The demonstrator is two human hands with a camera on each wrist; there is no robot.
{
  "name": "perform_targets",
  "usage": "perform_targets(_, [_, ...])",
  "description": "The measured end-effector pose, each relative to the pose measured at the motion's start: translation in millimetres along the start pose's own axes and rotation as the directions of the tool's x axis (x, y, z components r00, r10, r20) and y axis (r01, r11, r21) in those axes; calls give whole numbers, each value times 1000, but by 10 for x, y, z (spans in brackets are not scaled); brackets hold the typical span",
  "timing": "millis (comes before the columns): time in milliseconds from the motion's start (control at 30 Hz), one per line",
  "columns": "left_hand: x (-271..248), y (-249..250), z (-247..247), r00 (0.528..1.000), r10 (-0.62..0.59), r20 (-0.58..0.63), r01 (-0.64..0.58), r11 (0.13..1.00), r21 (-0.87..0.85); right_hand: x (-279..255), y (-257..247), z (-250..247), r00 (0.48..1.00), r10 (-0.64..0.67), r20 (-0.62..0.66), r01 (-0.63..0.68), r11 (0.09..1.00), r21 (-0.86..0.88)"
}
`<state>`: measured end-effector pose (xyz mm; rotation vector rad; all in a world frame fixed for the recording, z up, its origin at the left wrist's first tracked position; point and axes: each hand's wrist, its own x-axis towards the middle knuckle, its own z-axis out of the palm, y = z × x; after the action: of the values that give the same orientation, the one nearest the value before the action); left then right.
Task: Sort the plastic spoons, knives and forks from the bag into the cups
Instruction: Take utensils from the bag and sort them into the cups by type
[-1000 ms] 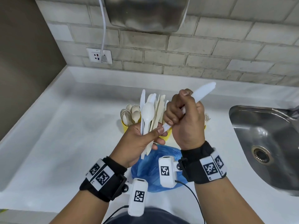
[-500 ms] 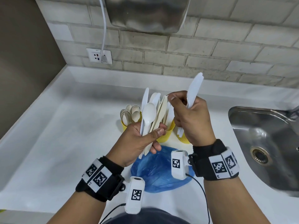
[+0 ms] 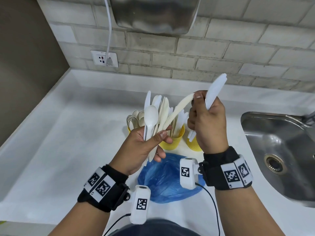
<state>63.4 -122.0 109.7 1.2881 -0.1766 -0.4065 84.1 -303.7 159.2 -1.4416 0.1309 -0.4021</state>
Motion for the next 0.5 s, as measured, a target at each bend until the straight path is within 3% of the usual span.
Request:
perform_targets(100, [4, -3, -3, 1000, 10, -14, -10, 1000, 3, -29, -2, -9, 997, 31, 68, -35, 998, 54])
perform_targets(233, [10, 11, 26, 999, 17, -28, -16, 1000, 6, -85, 77, 8, 986, 11, 165, 4, 996, -92])
perform_targets(400, [7, 30, 13, 998, 30, -56, -30, 1000, 4, -117, 59, 35, 983, 77, 165, -94, 990, 102])
perform_targets(500, [2, 41, 20, 998, 40, -56, -40, 999, 3, -131, 58, 37, 976, 106, 192, -129, 986, 110])
